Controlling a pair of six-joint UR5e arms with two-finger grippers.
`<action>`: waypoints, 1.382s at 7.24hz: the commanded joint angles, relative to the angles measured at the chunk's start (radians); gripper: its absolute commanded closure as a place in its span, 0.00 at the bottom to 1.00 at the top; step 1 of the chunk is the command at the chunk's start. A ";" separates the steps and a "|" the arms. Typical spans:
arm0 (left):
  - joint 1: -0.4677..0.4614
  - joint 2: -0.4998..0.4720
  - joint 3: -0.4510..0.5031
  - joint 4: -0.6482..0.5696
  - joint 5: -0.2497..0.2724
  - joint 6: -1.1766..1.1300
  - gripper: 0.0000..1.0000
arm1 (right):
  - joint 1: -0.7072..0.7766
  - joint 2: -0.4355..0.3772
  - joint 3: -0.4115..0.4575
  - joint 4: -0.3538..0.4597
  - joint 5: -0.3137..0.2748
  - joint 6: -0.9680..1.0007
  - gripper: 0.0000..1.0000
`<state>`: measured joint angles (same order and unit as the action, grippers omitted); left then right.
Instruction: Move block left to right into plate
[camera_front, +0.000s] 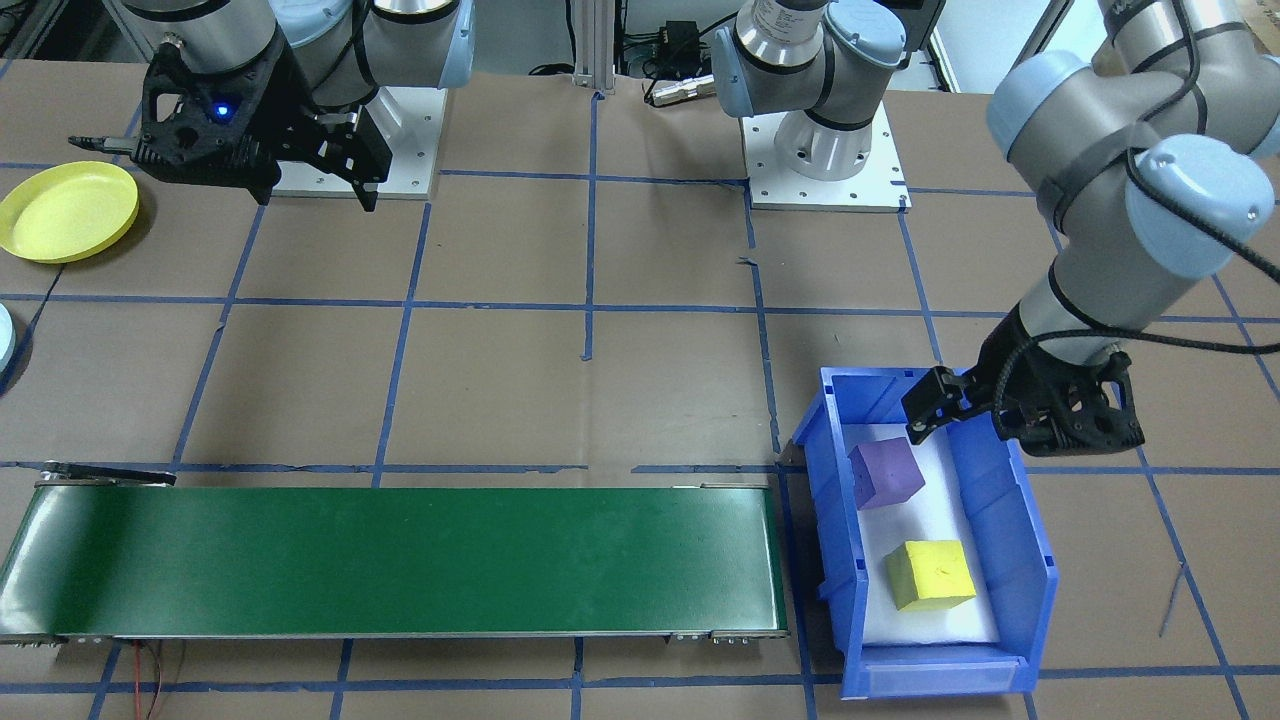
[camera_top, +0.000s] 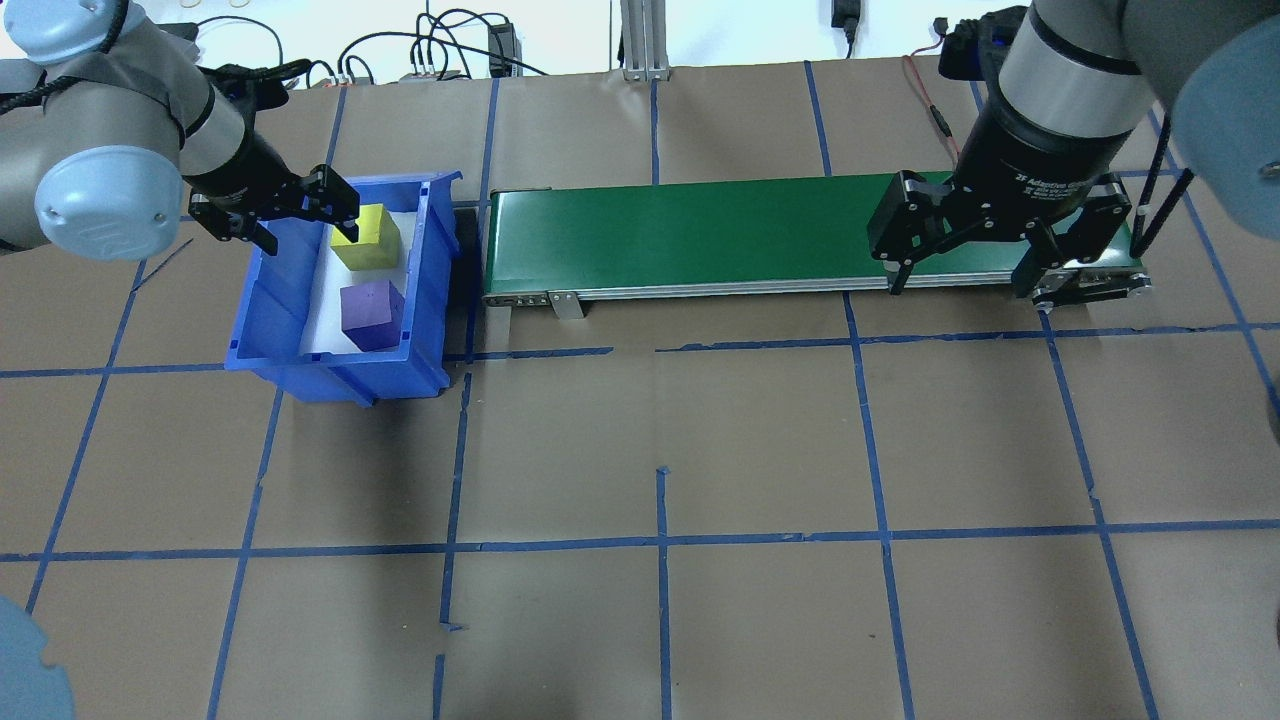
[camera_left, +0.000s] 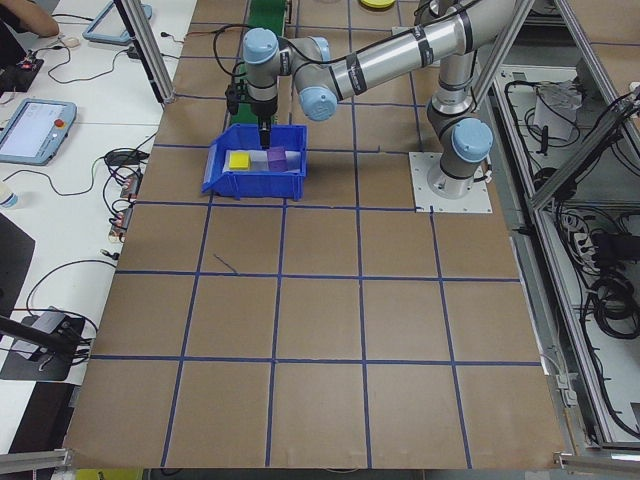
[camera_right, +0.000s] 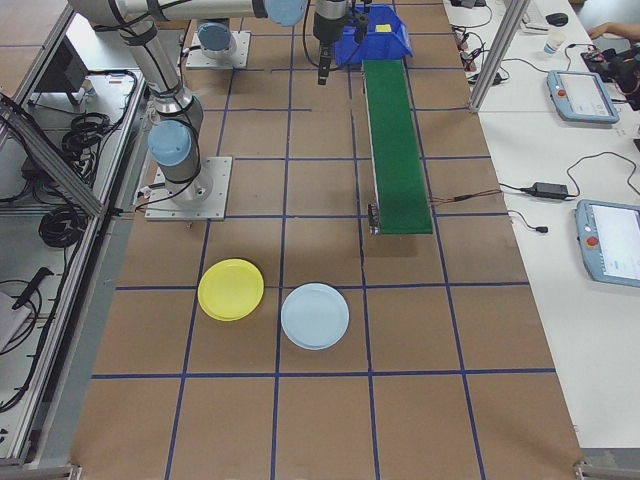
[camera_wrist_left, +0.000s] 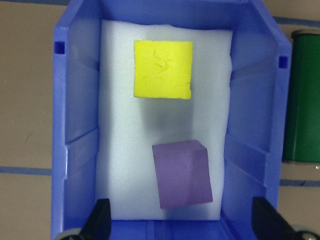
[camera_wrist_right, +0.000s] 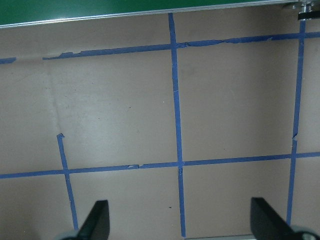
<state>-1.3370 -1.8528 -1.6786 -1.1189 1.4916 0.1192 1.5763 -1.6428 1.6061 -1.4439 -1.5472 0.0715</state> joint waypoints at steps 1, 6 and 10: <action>0.001 -0.023 -0.009 0.017 -0.014 -0.082 0.02 | 0.001 0.000 0.000 -0.001 -0.001 0.001 0.00; 0.001 -0.046 -0.093 0.022 -0.019 -0.087 0.00 | 0.001 0.000 0.001 0.000 -0.001 0.001 0.00; 0.001 -0.066 -0.095 0.025 -0.019 -0.108 0.00 | 0.001 0.000 0.001 -0.001 0.001 0.001 0.00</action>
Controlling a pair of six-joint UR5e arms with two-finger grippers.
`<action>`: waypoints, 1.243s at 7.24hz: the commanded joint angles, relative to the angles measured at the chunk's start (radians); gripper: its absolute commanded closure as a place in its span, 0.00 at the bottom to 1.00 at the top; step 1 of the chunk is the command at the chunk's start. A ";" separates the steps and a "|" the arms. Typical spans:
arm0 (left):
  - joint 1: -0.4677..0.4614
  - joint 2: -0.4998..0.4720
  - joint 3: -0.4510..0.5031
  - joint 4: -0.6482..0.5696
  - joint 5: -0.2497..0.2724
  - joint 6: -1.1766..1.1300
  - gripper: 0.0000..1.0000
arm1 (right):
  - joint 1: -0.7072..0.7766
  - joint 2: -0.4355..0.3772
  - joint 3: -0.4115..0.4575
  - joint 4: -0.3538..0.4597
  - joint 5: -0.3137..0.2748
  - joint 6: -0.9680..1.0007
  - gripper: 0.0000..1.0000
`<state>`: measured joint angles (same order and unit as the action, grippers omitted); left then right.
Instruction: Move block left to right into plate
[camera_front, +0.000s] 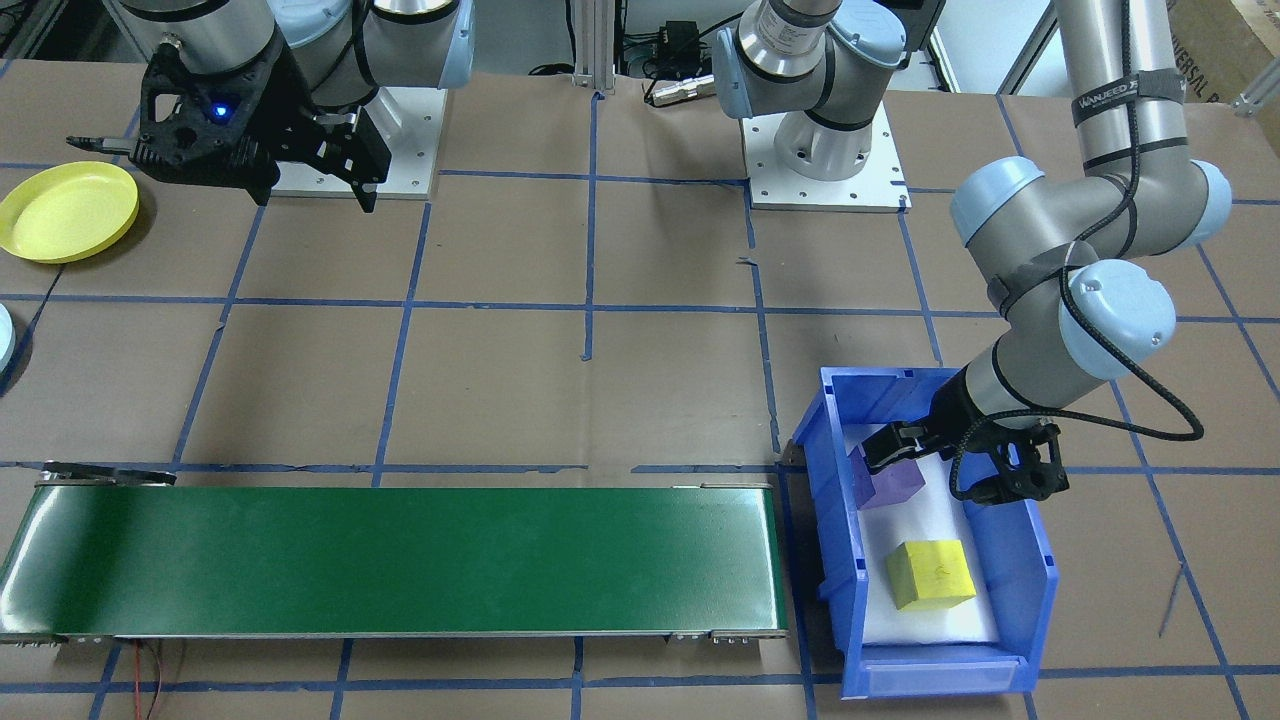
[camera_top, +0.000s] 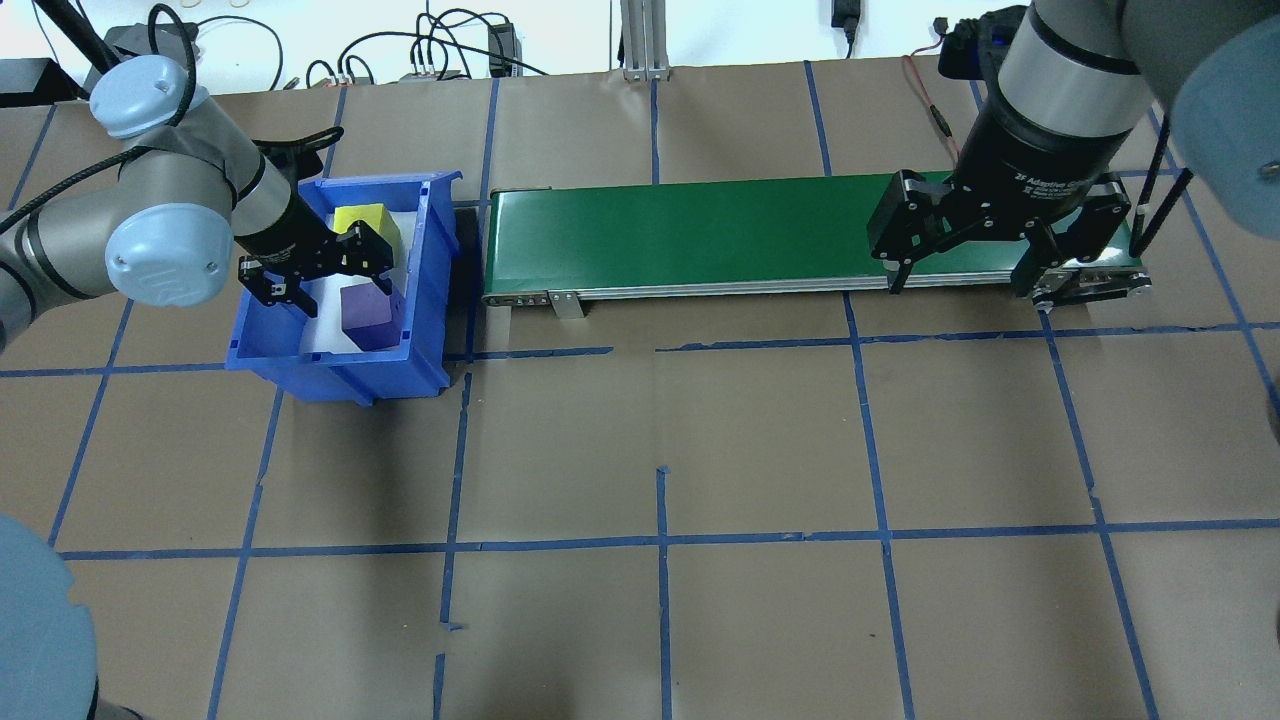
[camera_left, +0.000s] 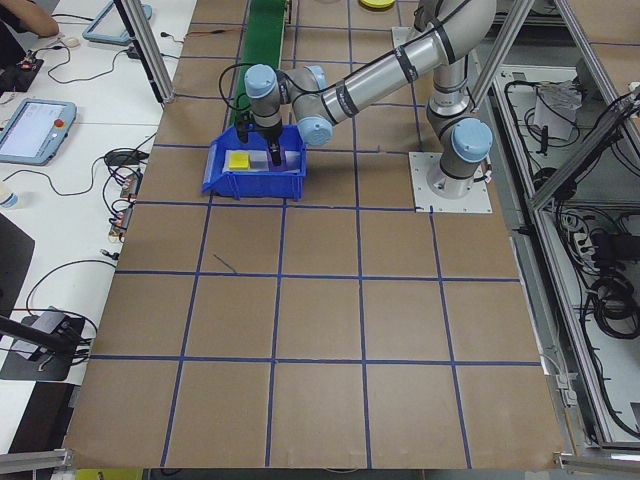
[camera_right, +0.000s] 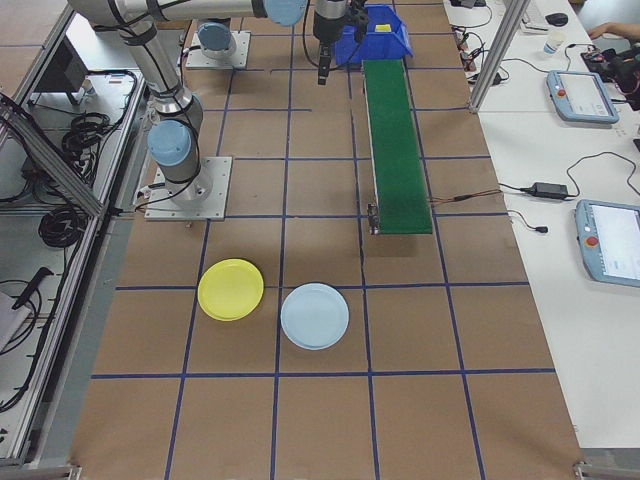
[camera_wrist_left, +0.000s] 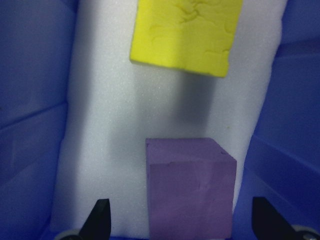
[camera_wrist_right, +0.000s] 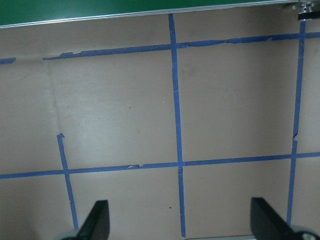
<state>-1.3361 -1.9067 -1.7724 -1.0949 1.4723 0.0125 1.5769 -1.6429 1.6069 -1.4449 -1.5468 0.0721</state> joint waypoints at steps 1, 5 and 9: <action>0.000 -0.018 -0.001 0.004 0.000 -0.002 0.00 | 0.000 0.000 0.001 0.000 0.001 0.000 0.00; 0.000 -0.025 -0.030 0.044 -0.018 -0.002 0.10 | 0.002 0.000 0.001 0.000 0.001 0.000 0.00; 0.000 0.016 -0.006 0.061 -0.017 0.026 0.59 | 0.000 0.000 0.001 0.000 0.001 0.000 0.00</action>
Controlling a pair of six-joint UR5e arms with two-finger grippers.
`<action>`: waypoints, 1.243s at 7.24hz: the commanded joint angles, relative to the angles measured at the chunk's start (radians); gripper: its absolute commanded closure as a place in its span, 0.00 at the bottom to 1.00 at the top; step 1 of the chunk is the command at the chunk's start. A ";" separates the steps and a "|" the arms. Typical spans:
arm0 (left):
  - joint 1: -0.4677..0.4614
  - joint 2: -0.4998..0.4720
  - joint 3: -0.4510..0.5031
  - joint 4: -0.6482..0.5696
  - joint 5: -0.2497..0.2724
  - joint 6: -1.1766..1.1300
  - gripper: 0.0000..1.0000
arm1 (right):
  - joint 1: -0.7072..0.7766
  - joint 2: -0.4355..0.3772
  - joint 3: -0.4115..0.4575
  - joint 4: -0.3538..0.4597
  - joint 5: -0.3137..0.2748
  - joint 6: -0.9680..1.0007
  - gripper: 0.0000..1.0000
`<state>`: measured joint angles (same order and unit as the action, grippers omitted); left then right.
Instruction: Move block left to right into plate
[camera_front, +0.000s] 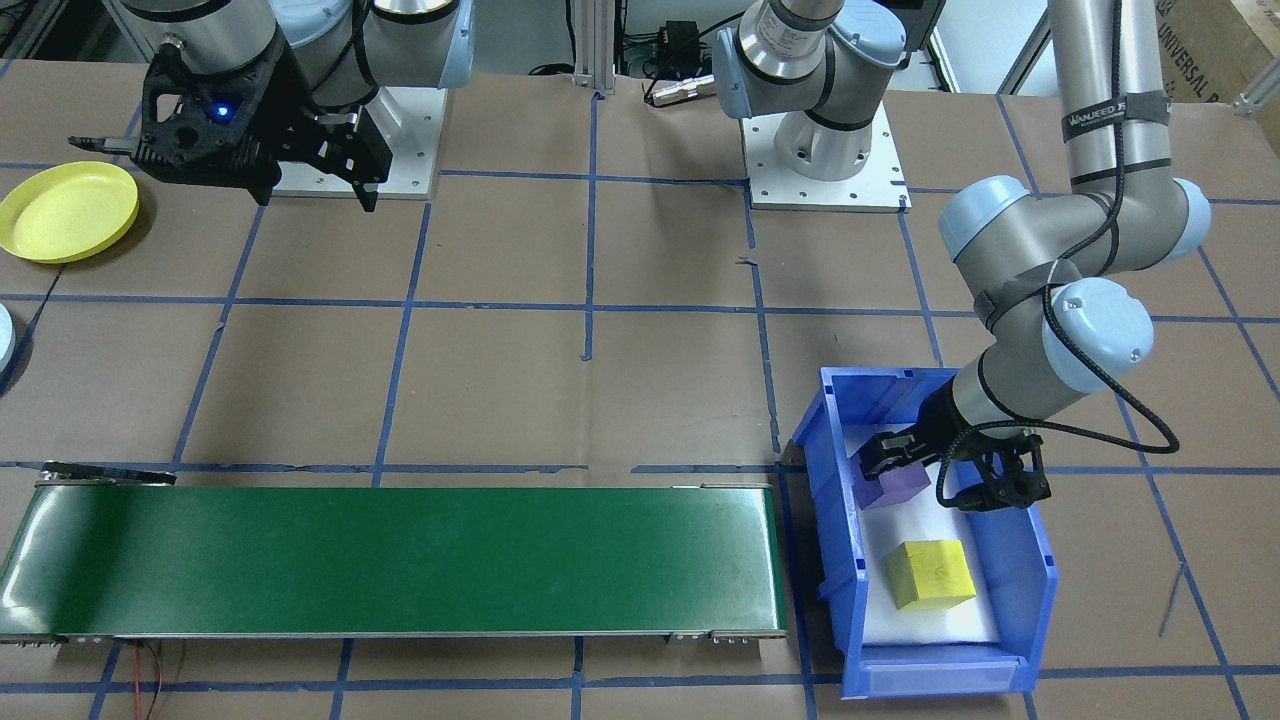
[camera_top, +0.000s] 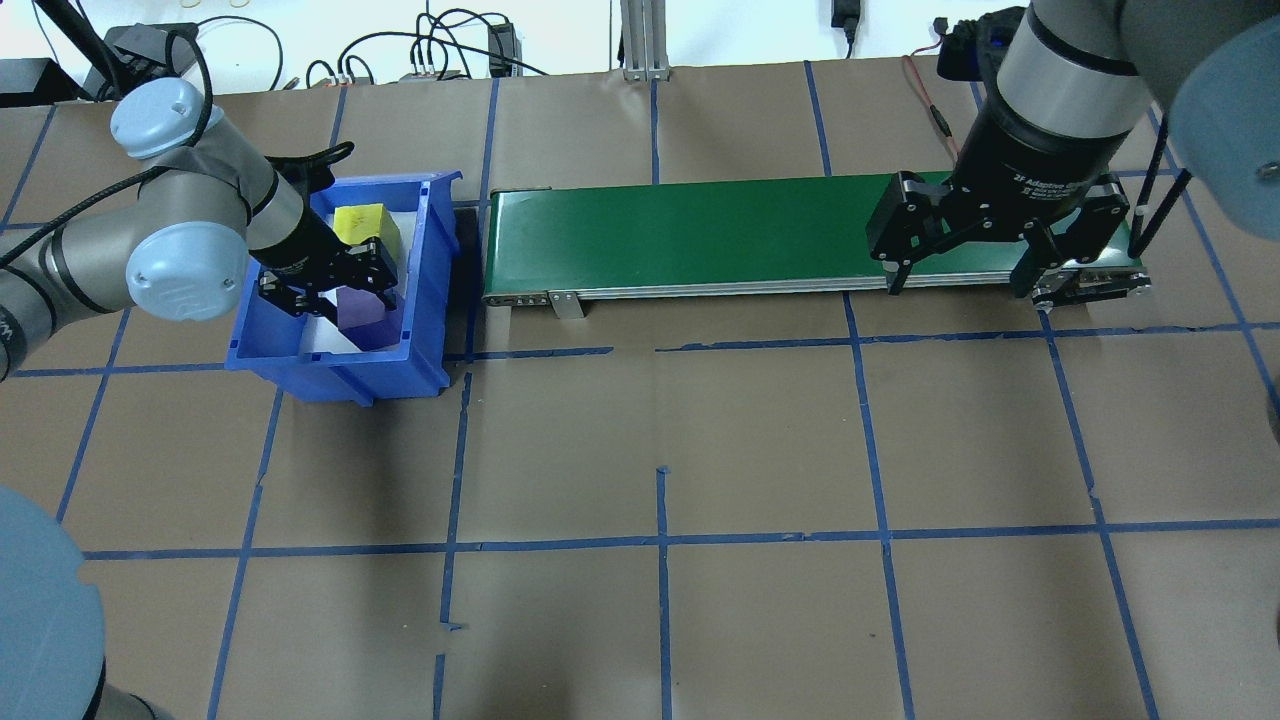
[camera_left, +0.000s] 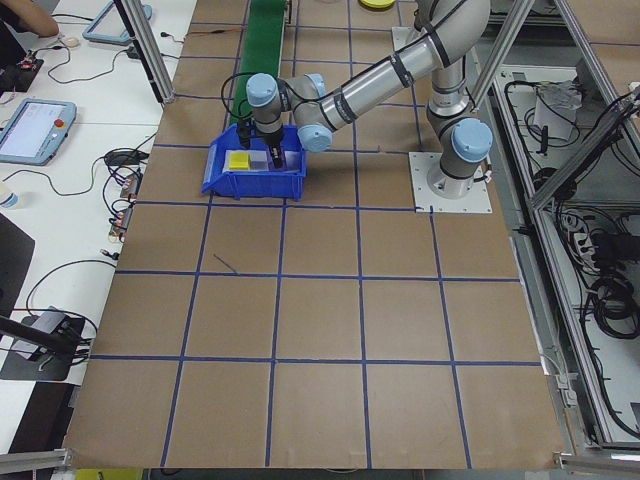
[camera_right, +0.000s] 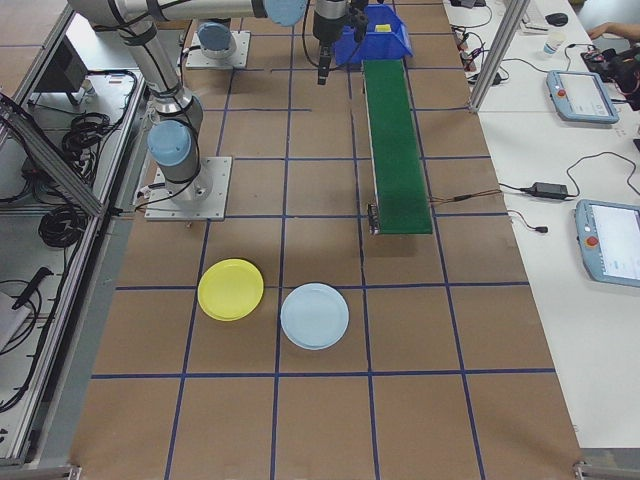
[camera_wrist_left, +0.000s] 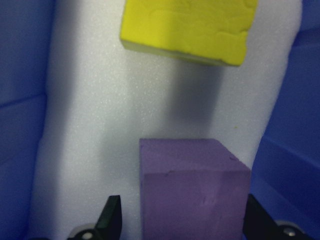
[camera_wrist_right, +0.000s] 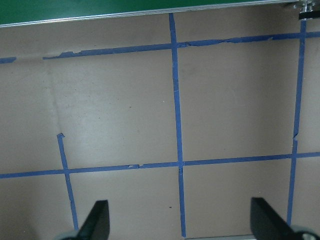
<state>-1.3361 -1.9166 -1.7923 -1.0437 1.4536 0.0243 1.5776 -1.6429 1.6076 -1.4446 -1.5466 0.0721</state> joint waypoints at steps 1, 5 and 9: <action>0.000 0.062 0.043 0.033 -0.001 0.017 0.60 | -0.001 0.000 0.000 0.000 0.000 0.000 0.00; -0.018 0.197 0.121 0.042 -0.226 0.007 0.60 | 0.002 0.000 0.000 0.000 0.005 0.002 0.00; -0.231 0.059 0.111 0.244 -0.277 -0.165 0.60 | -0.002 0.000 0.000 0.000 0.000 0.000 0.00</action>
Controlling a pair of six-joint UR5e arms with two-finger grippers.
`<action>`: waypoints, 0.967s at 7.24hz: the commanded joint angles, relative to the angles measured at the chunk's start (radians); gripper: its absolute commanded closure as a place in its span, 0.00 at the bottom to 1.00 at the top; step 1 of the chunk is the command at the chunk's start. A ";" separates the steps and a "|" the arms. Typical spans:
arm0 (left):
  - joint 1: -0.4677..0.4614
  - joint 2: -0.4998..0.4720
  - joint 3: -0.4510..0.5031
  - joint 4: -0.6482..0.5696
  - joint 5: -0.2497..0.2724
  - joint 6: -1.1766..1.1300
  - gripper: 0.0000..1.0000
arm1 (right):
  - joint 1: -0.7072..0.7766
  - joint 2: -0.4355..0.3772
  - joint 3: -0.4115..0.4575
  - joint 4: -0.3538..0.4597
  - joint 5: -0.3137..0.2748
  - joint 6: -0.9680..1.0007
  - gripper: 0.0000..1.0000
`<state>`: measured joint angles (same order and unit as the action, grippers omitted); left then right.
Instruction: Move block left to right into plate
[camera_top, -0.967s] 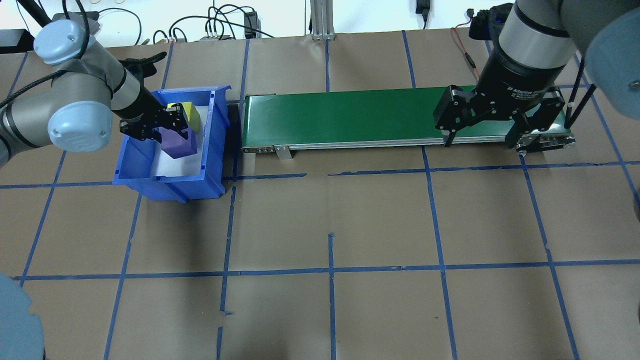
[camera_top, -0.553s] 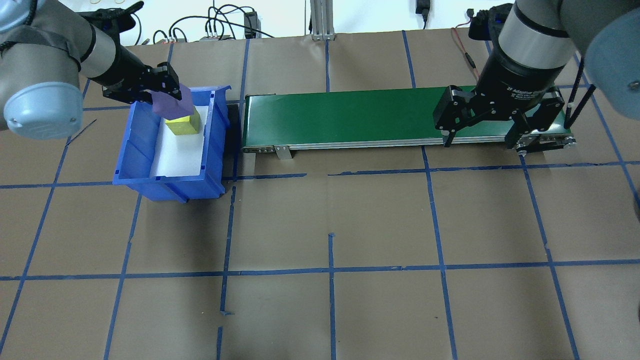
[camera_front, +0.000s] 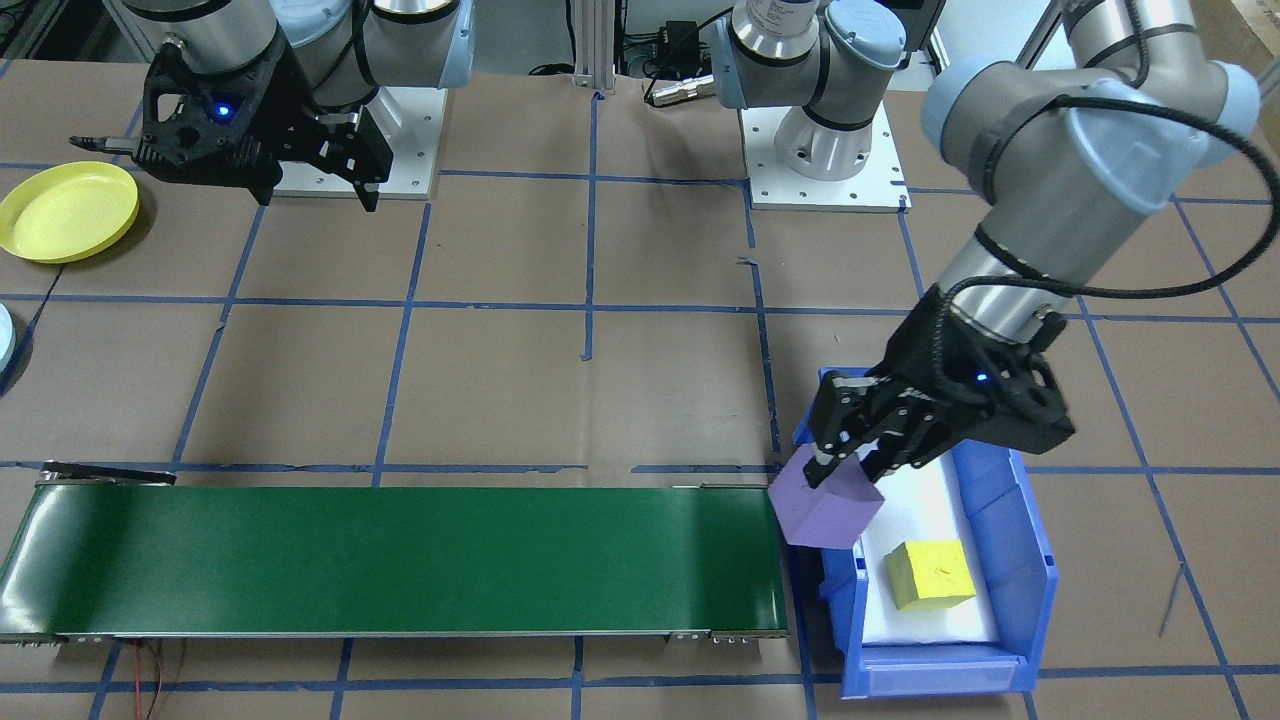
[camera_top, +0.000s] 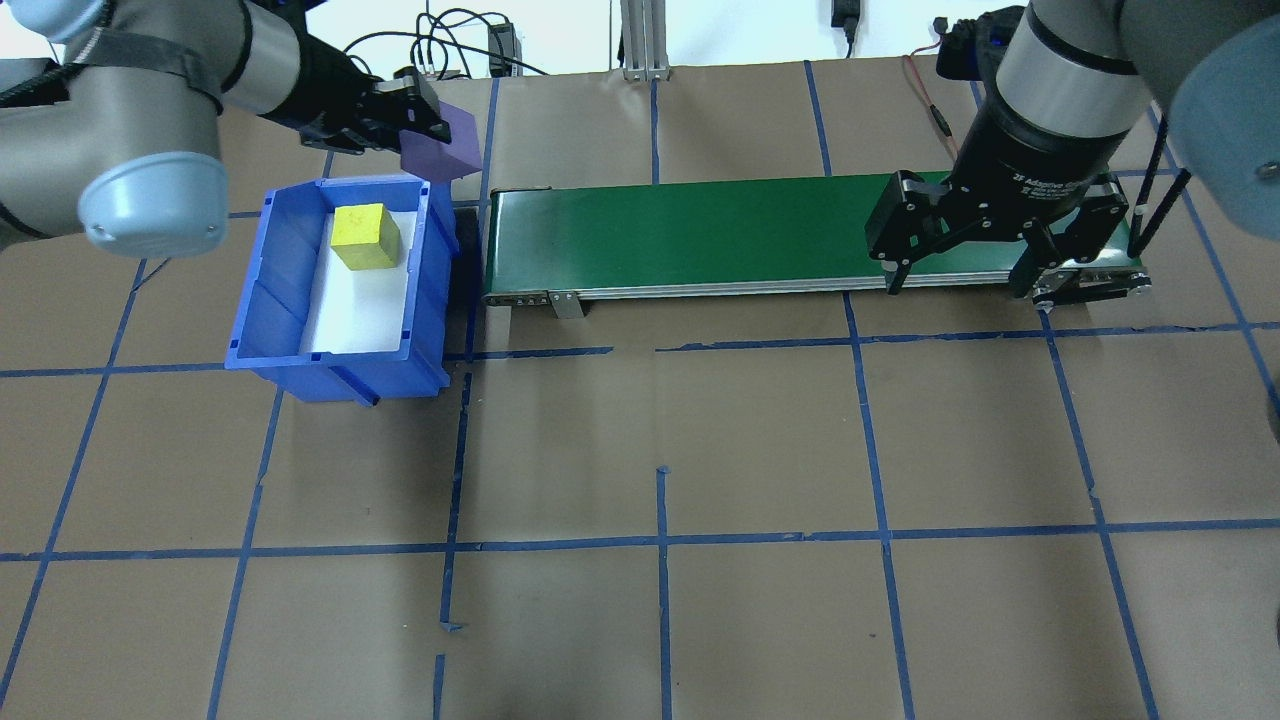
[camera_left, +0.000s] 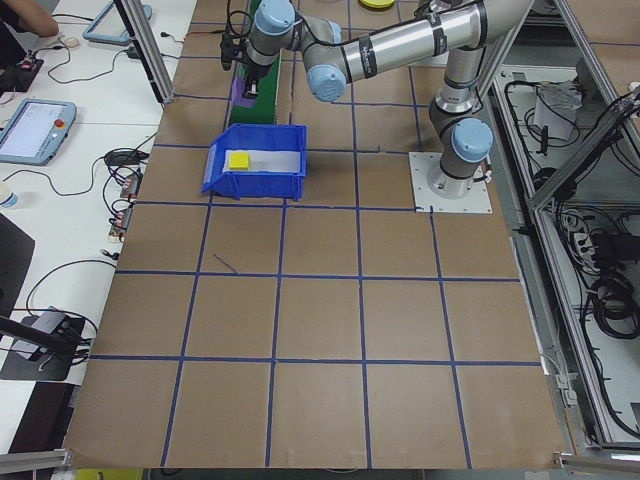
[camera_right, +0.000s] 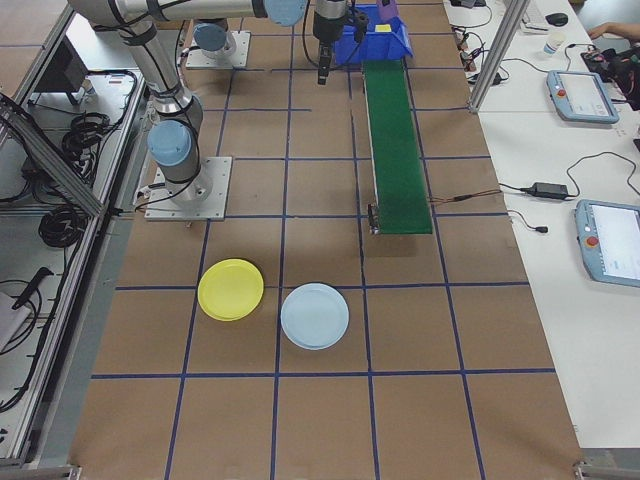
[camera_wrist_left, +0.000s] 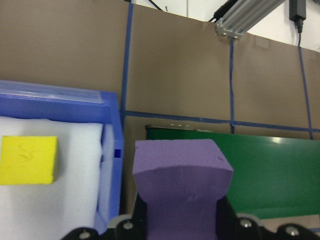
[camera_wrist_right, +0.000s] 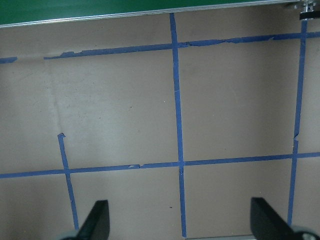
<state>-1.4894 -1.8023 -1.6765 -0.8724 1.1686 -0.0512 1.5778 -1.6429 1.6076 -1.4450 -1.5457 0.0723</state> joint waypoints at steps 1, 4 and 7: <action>-0.107 -0.096 -0.005 0.119 0.047 -0.097 0.60 | -0.001 0.000 0.000 0.000 -0.001 0.000 0.00; -0.109 -0.173 -0.003 0.125 0.078 -0.091 0.52 | 0.001 0.001 0.000 0.000 -0.001 0.000 0.00; -0.106 -0.137 0.001 0.107 0.118 -0.082 0.00 | -0.001 0.001 0.002 0.000 -0.001 0.000 0.00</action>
<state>-1.5976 -1.9605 -1.6785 -0.7529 1.2665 -0.1389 1.5776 -1.6424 1.6085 -1.4450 -1.5462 0.0721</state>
